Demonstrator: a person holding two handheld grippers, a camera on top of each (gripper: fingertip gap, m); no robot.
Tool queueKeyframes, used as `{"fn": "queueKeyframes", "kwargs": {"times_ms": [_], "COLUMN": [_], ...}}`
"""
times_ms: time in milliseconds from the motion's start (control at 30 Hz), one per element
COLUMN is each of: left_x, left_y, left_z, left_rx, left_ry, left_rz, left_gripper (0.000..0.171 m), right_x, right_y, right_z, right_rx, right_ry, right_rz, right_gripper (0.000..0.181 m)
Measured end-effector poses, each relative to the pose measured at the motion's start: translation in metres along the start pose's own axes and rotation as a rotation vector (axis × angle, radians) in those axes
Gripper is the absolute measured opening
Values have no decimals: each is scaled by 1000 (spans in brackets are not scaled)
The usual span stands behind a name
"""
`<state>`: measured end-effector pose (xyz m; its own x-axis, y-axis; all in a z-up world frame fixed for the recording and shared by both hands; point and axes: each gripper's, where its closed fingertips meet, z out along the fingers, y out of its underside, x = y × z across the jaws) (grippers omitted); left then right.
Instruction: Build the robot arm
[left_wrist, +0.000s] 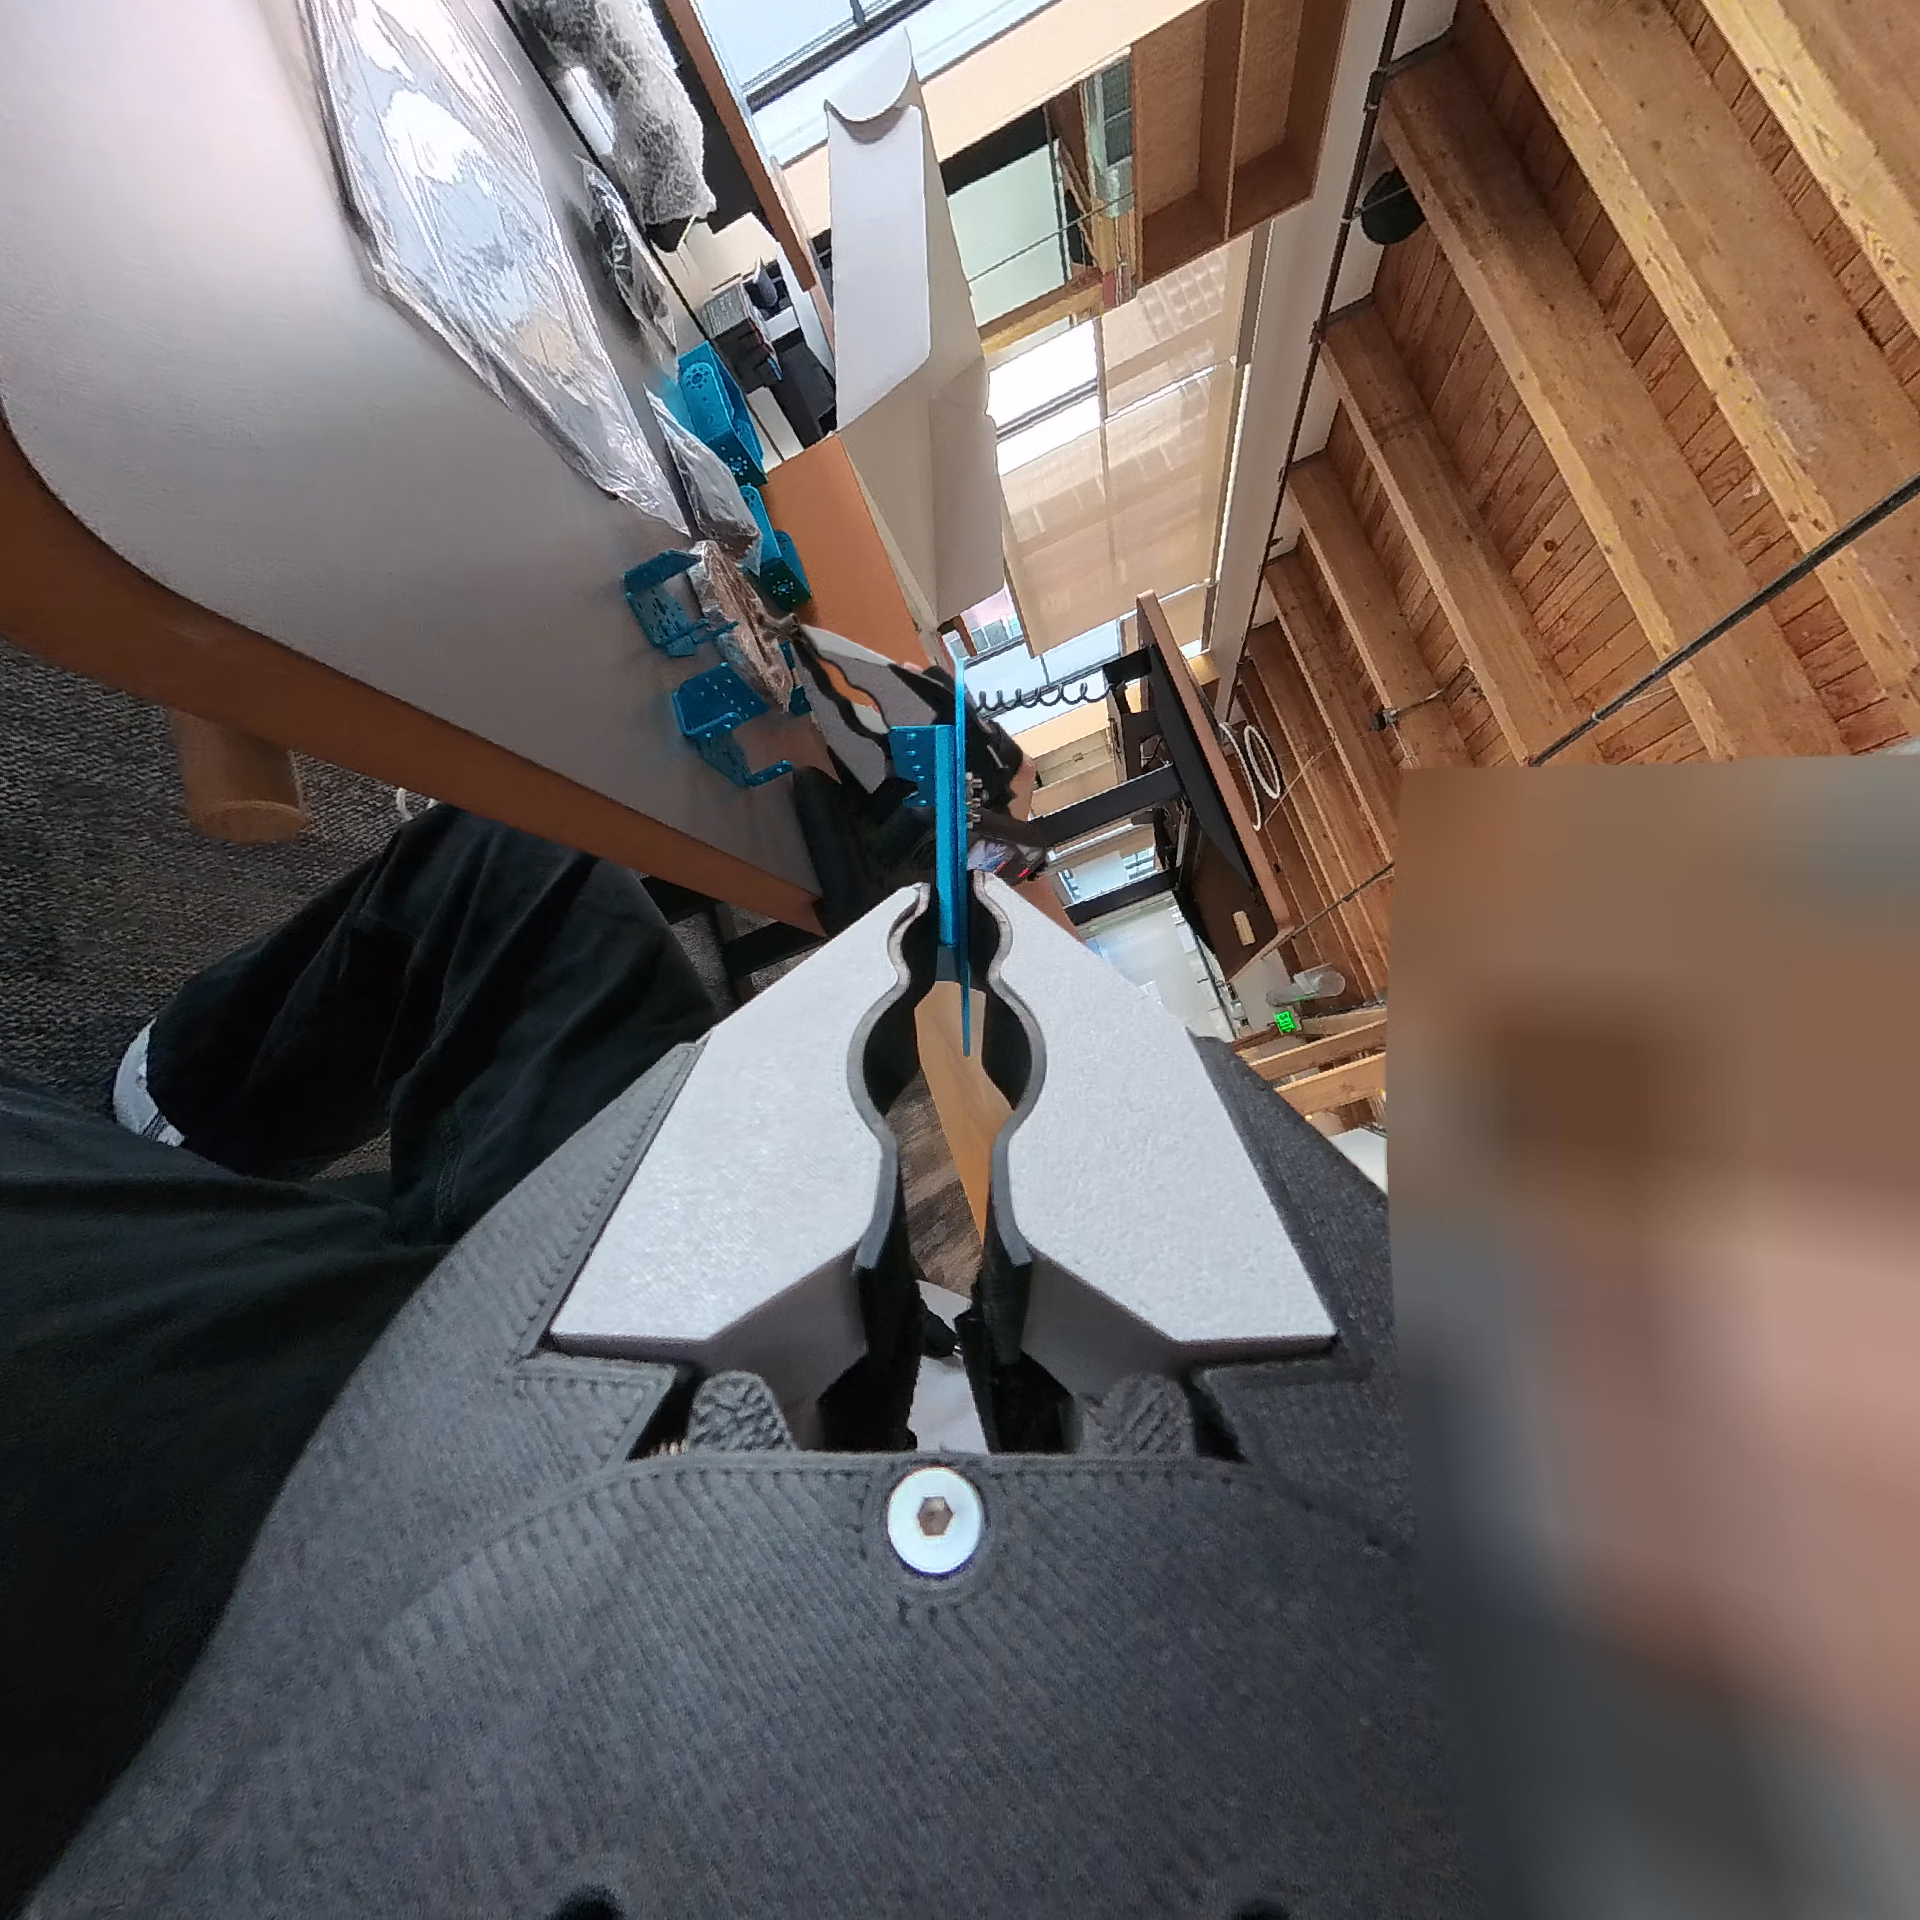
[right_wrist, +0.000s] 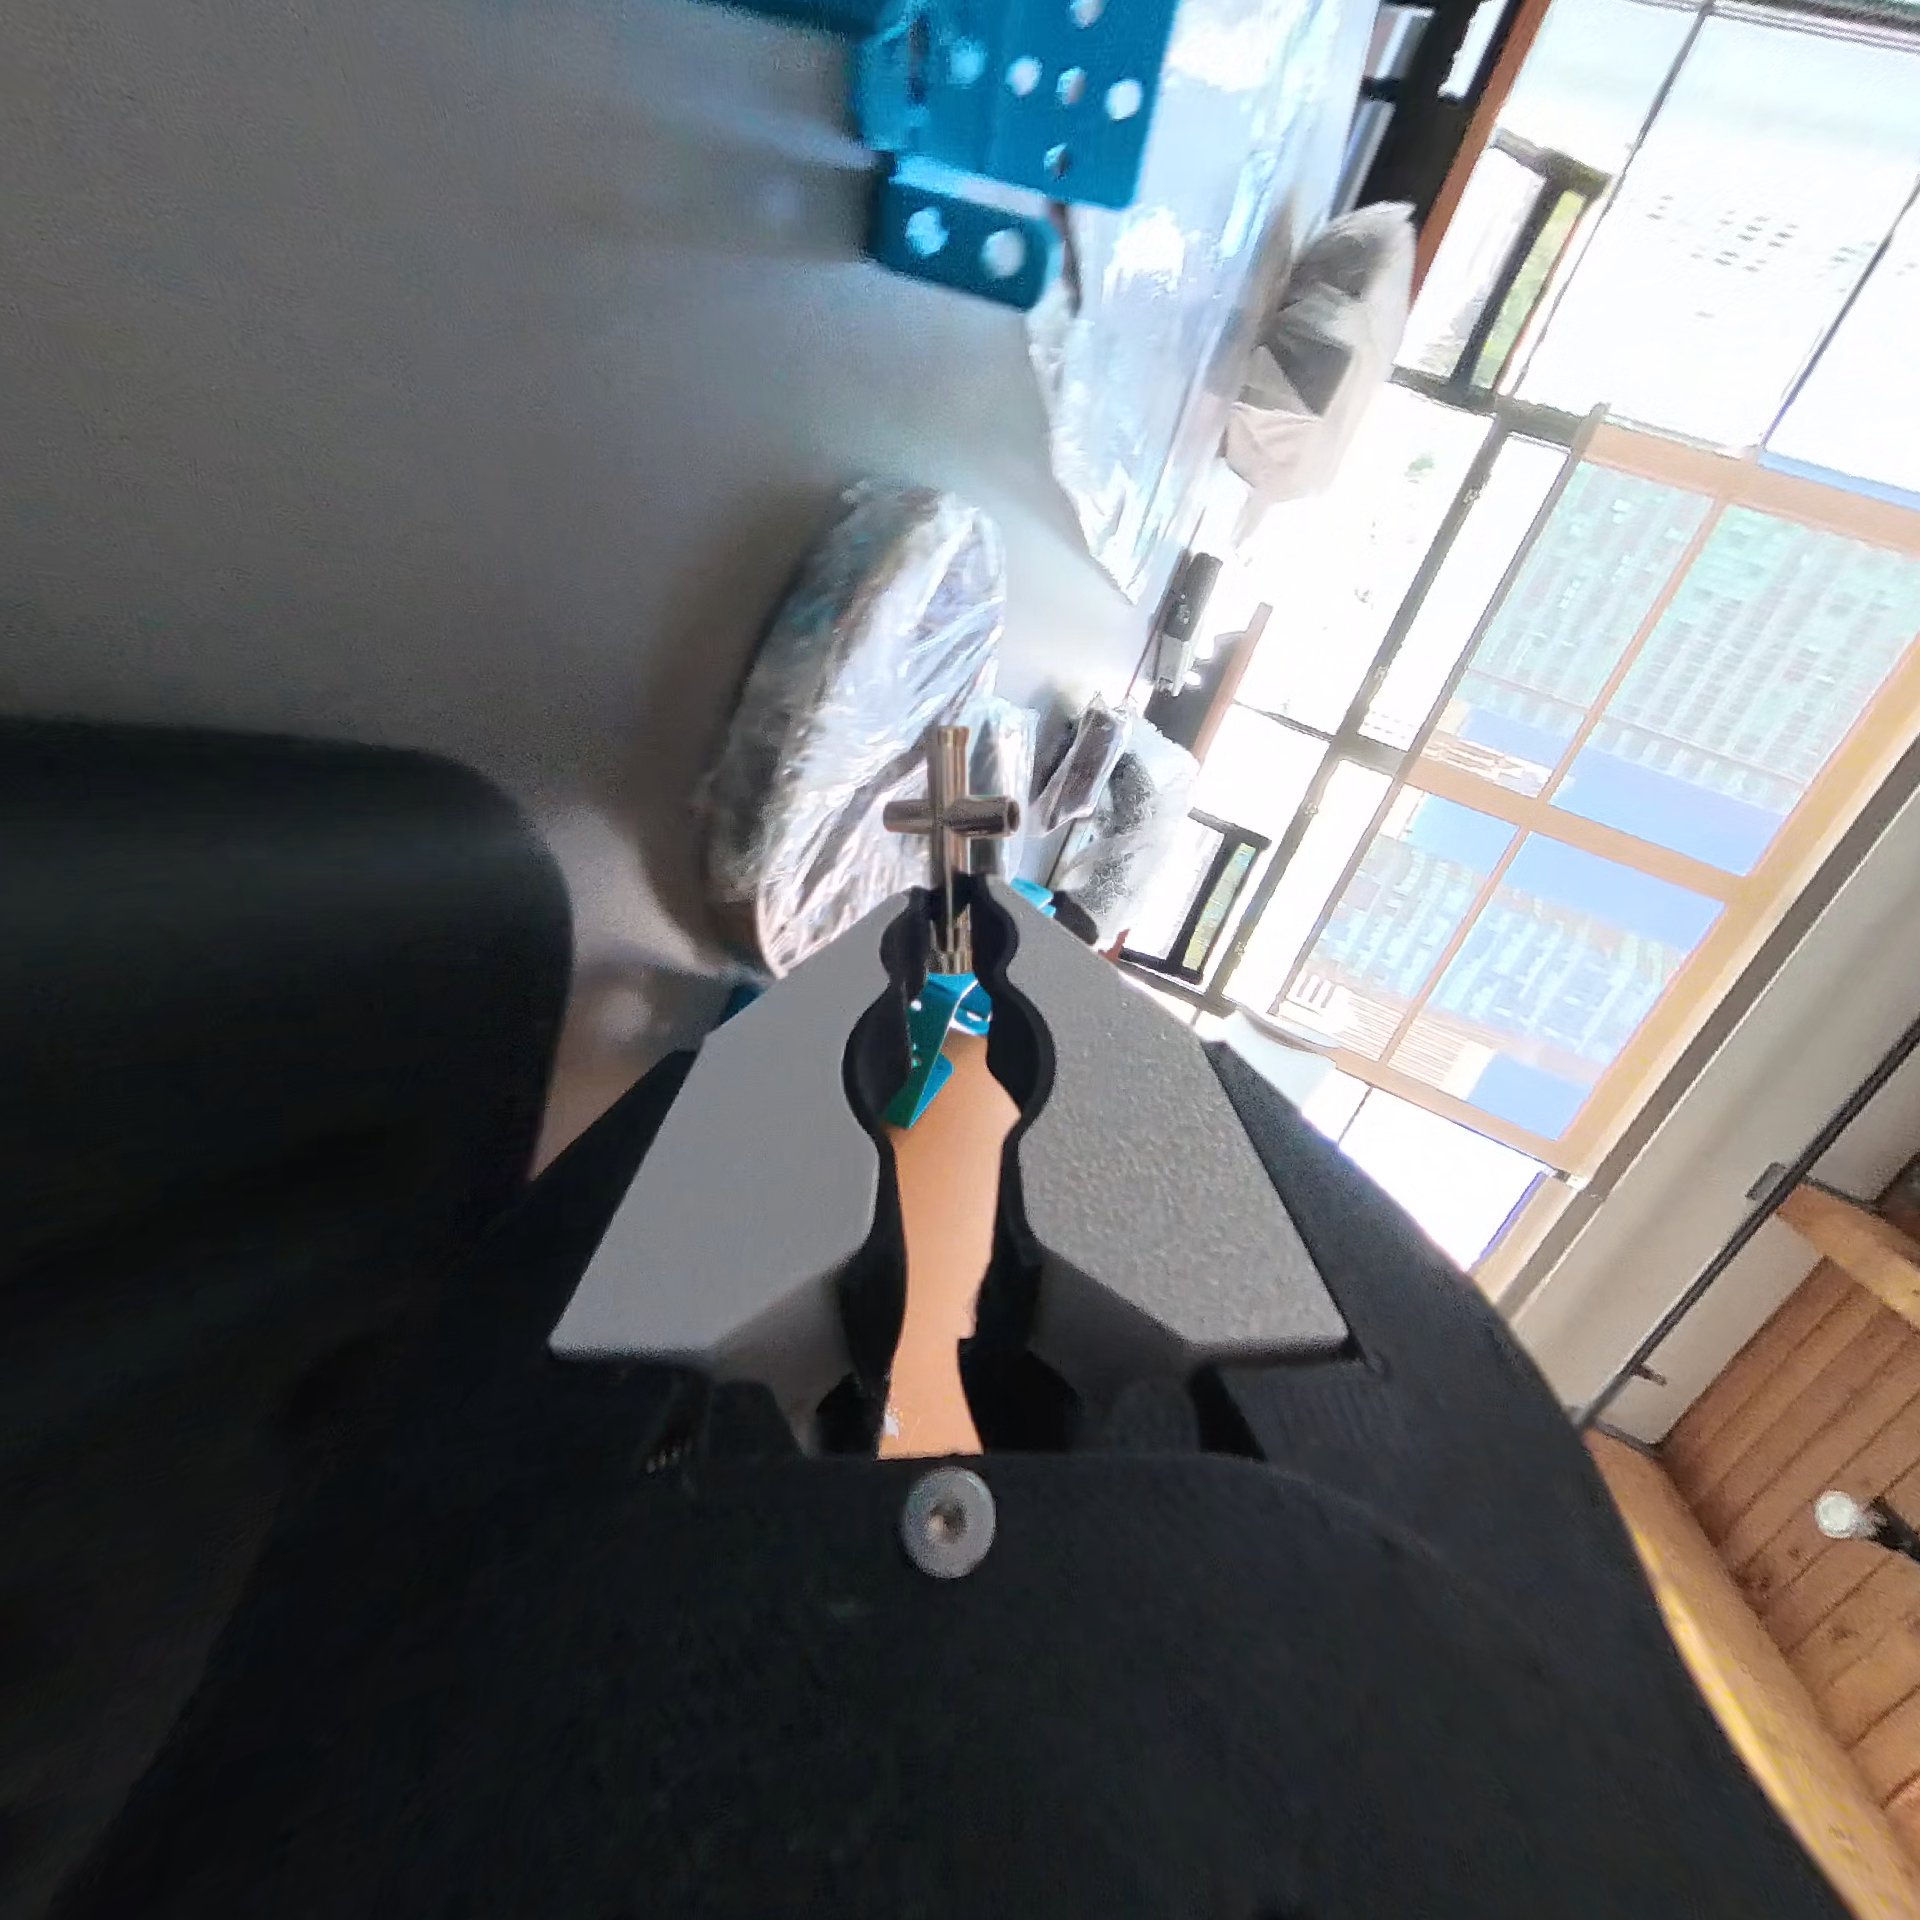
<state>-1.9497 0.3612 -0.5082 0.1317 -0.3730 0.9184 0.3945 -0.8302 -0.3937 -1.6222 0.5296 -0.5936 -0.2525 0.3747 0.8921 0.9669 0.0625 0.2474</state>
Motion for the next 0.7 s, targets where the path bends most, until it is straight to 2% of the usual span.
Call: {"fn": "queueKeyframes", "kwargs": {"times_ms": [233,333,700], "left_x": [4,5,9], "left_y": [0,-1,1], "left_z": [1,0,-1], "left_rx": [0,2,-1], "left_ry": [-8,-8,12], "left_rz": [13,16,14], "left_gripper": [3,3,3], "right_x": [-11,-18,-18], "right_y": [-9,-9,-5], "right_z": [-7,-10,-10], "right_rx": [39,45,87], "right_ry": [-86,-165,-339], "right_rz": [-131,-127,245], "right_gripper": [8,9,13]}}
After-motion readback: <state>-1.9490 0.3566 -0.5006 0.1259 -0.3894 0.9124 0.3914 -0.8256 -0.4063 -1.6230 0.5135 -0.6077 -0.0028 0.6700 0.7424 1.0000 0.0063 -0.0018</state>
